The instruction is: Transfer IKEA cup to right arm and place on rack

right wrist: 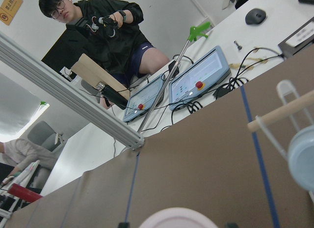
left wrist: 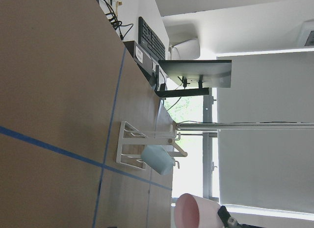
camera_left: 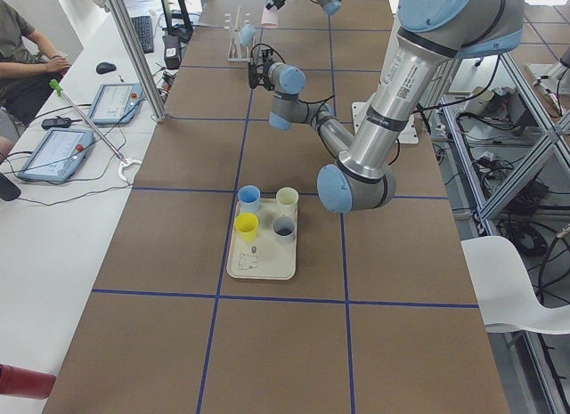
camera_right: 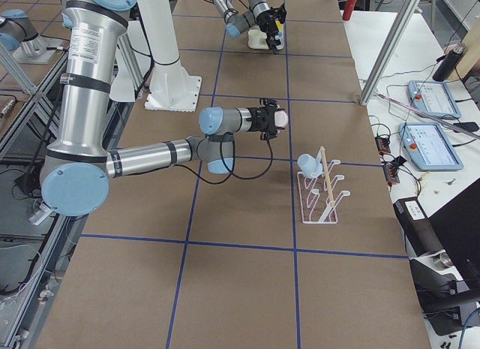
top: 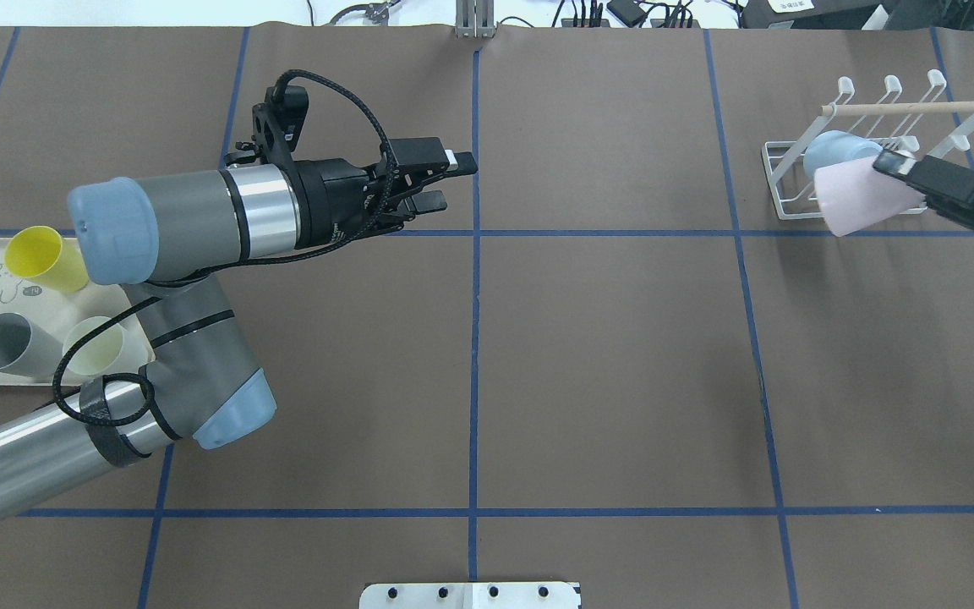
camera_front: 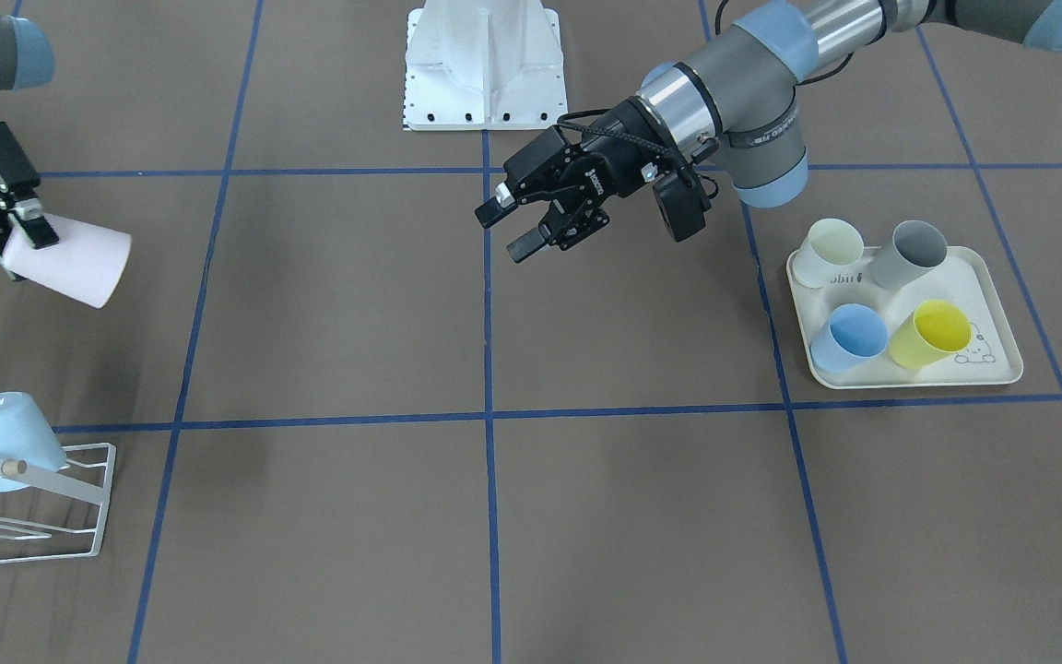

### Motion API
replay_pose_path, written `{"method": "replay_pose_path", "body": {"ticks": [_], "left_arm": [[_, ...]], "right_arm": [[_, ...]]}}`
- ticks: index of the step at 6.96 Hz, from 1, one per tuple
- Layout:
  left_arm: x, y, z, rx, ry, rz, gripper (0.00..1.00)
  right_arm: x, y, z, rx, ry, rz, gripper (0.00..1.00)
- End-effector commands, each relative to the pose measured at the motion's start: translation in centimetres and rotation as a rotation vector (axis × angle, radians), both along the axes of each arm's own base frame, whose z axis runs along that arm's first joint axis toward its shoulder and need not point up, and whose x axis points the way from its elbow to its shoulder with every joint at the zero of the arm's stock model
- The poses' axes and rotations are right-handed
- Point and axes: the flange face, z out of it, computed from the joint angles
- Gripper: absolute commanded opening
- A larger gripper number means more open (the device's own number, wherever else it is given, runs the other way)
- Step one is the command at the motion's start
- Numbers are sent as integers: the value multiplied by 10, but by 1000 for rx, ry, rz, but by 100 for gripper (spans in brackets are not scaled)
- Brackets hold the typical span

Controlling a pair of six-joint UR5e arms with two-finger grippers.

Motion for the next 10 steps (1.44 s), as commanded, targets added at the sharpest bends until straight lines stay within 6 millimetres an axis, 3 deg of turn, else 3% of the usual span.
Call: {"method": "replay_pose_path", "body": {"ticks": [1, 3, 6, 10], "left_arm": [[3, -5, 0, 34, -109, -15, 79], [3, -6, 2, 32, -111, -17, 79], [3, -5, 3, 32, -111, -15, 80], [0, -4, 3, 33, -109, -18, 80]], "right_arm": [[46, -6, 33, 22, 282, 87, 0], [41, -26, 39, 37, 478, 128, 0], [23, -79, 49, 14, 496, 143, 0], [18, -95, 75, -22, 518, 141, 0]]}}
